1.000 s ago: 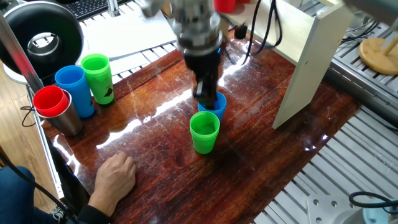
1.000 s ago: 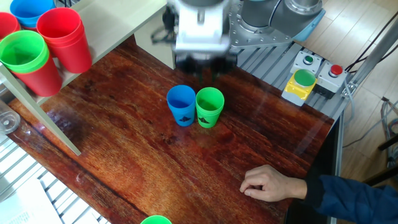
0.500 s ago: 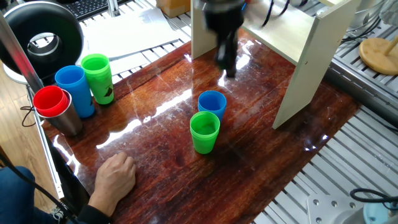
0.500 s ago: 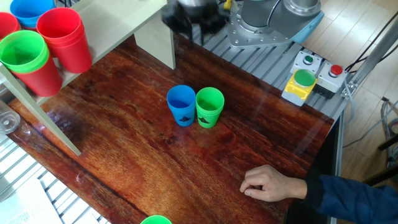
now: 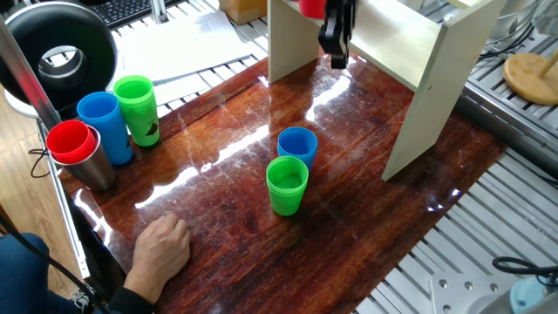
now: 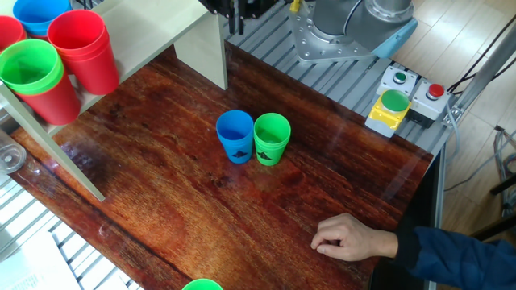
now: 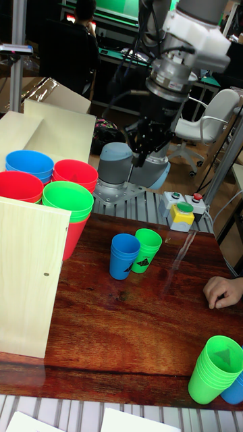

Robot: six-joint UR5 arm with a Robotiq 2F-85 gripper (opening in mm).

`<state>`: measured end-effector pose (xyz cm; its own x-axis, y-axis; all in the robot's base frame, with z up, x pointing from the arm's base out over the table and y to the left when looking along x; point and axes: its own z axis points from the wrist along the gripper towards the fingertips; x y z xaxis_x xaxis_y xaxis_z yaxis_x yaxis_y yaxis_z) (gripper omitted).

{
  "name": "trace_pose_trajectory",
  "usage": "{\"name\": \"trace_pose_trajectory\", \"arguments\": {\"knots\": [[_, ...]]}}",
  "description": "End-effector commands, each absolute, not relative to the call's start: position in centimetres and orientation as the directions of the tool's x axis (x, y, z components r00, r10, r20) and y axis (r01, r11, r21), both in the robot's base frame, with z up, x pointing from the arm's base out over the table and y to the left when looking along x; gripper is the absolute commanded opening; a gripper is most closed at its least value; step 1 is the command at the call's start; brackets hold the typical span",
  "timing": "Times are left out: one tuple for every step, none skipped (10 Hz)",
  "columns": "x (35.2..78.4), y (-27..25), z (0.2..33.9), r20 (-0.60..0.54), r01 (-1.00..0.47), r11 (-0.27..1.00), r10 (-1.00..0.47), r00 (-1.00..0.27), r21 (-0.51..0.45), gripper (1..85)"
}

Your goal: Take the cups off the shelf and stack them together

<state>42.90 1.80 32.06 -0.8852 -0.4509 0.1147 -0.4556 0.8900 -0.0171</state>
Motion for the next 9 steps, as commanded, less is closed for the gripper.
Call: {"name": "trace_pose_trajectory", "arguments": {"knots": [[43.2,1.3,32.9,0.088,-0.359,0.933,-0.355,-0.931,-0.031,1.7],[42.6,1.4,33.0,0.106,-0.341,0.94,-0.337,-0.935,-0.021,1.7],[42.4,1.8,33.0,0.109,-0.302,0.953,-0.299,-0.948,-0.008,1.7],[42.7,1.1,33.0,0.106,-0.277,0.96,-0.272,-0.956,-0.039,1.7],[43.2,1.4,32.9,0.083,-0.214,0.976,-0.21,-0.974,-0.041,1.7],[44.0,2.4,32.8,0.043,-0.094,0.996,-0.093,-0.995,-0.014,1.7],[44.5,2.0,32.8,0.02,-0.036,0.999,-0.035,-0.999,-0.032,1.7],[44.8,1.8,32.8,0.011,0.004,0.999,0.004,-1.0,-0.04,1.7],[45.2,2.1,32.8,-0.008,0.05,0.998,0.05,-0.999,-0.029,1.7]]}}
